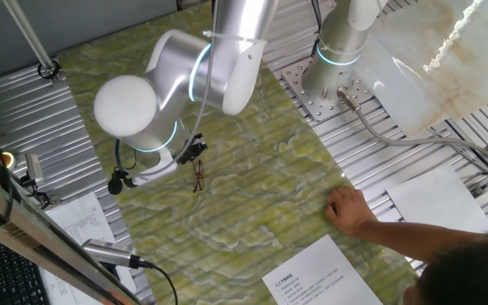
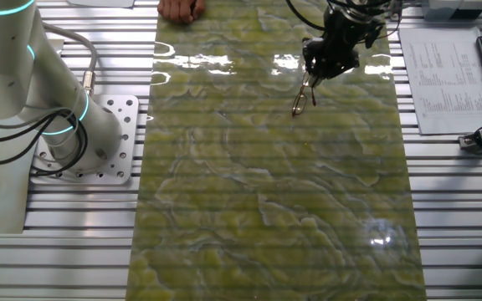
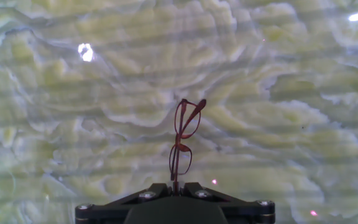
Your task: Unfold the leg of the glasses (with one hand)
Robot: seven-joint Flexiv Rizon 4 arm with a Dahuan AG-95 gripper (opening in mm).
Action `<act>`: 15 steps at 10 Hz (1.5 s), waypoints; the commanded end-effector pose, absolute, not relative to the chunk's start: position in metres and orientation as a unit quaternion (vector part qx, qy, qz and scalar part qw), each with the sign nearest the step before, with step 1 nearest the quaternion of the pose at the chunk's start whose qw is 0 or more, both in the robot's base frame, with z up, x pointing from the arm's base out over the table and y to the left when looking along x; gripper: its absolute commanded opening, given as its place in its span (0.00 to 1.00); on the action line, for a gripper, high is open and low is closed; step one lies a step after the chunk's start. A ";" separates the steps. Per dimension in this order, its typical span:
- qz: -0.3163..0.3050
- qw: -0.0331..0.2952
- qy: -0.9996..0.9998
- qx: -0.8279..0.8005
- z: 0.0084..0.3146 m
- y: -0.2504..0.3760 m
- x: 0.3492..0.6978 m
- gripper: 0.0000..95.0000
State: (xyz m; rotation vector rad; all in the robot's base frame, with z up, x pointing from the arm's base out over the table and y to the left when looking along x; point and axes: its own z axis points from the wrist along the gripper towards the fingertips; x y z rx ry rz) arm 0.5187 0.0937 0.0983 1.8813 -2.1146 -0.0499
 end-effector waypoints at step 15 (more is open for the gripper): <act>-0.045 0.105 -0.775 0.621 0.125 0.053 0.522 0.20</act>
